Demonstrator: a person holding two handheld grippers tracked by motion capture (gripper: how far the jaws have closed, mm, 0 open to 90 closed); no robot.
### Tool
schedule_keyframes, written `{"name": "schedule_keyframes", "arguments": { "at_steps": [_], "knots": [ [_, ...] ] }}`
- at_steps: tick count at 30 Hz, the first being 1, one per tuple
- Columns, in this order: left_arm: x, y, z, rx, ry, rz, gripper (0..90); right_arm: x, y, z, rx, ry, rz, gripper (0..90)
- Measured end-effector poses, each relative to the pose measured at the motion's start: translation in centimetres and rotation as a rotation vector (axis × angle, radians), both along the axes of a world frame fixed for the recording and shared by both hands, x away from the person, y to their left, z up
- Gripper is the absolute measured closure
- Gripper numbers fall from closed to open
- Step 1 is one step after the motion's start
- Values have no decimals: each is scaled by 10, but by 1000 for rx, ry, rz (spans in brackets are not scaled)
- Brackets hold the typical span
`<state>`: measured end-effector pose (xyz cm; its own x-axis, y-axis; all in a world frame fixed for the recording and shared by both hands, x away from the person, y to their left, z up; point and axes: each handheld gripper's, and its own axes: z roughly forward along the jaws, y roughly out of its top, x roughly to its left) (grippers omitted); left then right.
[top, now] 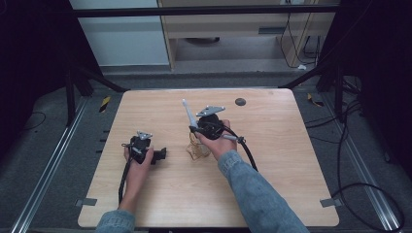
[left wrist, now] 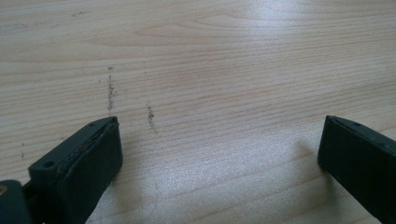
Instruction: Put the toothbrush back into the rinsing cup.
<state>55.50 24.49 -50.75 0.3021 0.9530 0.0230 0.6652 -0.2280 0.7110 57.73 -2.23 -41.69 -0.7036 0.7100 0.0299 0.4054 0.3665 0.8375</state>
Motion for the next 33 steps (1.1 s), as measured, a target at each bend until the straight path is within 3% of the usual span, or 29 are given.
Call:
{"name": "schedule_keyframes", "arguments": {
  "at_steps": [33],
  "knots": [
    [0, 0, 0, 1, 0, -1, 0, -5, -8, 7, -9, -9, 2, 583]
  ]
}}
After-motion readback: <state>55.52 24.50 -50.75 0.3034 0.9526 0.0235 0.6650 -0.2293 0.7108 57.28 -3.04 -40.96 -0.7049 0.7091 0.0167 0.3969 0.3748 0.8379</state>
